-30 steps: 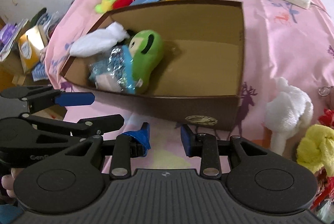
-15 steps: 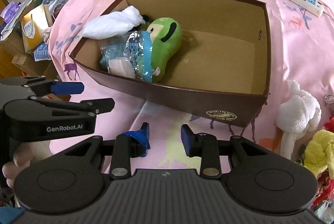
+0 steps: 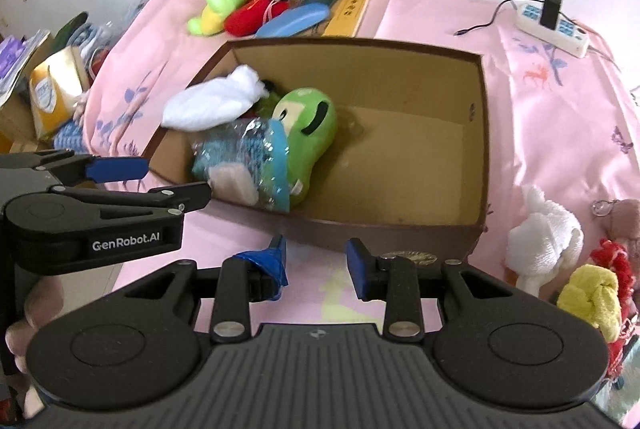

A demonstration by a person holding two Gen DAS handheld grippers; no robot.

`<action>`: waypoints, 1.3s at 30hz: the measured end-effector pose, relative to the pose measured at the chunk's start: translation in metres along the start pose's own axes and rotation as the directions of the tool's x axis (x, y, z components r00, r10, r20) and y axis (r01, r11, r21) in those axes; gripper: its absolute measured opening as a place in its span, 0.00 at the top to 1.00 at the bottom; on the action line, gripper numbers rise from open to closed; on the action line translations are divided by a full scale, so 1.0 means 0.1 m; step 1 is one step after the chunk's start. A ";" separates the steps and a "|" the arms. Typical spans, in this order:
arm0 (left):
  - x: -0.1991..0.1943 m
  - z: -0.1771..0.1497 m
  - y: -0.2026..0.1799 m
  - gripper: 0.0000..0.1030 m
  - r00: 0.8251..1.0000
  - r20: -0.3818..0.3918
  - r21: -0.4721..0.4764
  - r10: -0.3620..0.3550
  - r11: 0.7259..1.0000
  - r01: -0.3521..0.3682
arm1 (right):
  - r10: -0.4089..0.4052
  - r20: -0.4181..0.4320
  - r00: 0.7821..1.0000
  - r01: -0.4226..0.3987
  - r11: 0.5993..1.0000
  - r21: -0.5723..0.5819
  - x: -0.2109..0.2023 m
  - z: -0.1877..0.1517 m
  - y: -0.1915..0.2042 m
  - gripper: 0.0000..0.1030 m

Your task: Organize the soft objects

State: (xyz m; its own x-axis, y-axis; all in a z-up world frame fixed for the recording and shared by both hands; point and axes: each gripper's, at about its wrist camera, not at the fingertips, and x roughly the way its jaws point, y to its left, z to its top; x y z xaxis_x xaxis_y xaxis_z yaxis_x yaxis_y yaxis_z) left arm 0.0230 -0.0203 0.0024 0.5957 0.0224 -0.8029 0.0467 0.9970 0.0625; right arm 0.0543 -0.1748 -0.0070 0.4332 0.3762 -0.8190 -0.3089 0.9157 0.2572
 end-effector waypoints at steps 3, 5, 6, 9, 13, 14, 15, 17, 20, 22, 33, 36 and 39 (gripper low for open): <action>0.01 0.06 -0.01 0.36 1.000 0.011 0.012 0.002 1.000 -0.002 | -0.022 0.017 1.000 0.021 1.000 0.019 -0.02 0.03 0.00 0.84; 0.01 0.11 -0.02 0.36 1.000 0.022 0.017 0.003 1.000 -0.004 | -0.036 0.034 0.999 0.035 0.999 0.030 -0.03 0.08 0.00 0.84; 0.01 0.13 -0.02 0.36 1.000 0.029 0.019 0.006 1.000 -0.007 | -0.042 0.042 0.998 0.040 0.999 0.037 -0.04 0.09 0.00 0.84; 0.03 0.20 -0.01 0.35 0.999 0.046 0.021 0.025 0.999 -0.026 | -0.060 0.063 0.996 0.057 0.997 0.060 -0.05 0.14 0.00 0.84; 0.08 0.28 0.03 0.35 0.998 0.059 0.000 0.028 1.000 -0.028 | -0.108 0.087 0.990 0.101 0.992 0.079 -0.01 0.22 0.00 0.84; 0.10 0.29 0.05 0.34 0.998 0.059 -0.007 0.028 1.000 -0.027 | -0.116 0.089 0.989 0.108 0.991 0.084 0.00 0.22 -0.01 0.84; 0.12 0.30 0.06 0.34 0.998 0.059 -0.016 0.030 0.999 -0.029 | -0.121 0.090 0.989 0.113 0.989 0.091 0.01 0.23 -0.01 0.84; 0.17 0.33 0.09 0.34 0.998 0.062 -0.030 0.026 0.999 -0.024 | -0.131 0.089 0.987 0.122 0.987 0.105 0.05 0.26 -0.03 0.84; 0.23 0.35 0.11 0.34 0.997 0.073 -0.042 0.027 0.999 -0.024 | -0.153 0.087 0.984 0.142 0.982 0.122 0.10 0.28 -0.05 0.84; 0.27 0.36 0.12 0.34 0.996 0.080 -0.040 0.034 0.999 -0.031 | -0.163 0.085 0.983 0.151 0.979 0.136 0.14 0.30 -0.07 0.84; 0.59 0.44 0.16 0.33 0.999 0.033 -0.044 0.038 0.998 -0.037 | -0.199 0.056 0.978 0.185 0.963 0.196 0.45 0.40 -0.17 0.84; 0.65 0.44 0.16 0.33 0.999 0.016 -0.045 0.041 0.998 -0.040 | -0.203 0.047 0.978 0.190 0.962 0.193 0.51 0.42 -0.18 0.84; 0.69 0.44 0.14 0.33 0.999 0.003 -0.035 0.045 0.998 -0.045 | -0.209 0.052 0.977 0.195 0.962 0.191 0.55 0.43 -0.18 0.84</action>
State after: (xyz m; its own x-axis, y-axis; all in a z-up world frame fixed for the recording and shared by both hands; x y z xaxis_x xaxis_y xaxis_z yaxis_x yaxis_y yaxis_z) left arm 0.1003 -0.0077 -0.0262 0.5998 0.0672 -0.7973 -0.0087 0.9970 0.0775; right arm 0.1201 -0.1646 -0.0348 0.5313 0.1838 -0.8270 -0.0509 0.9813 0.1854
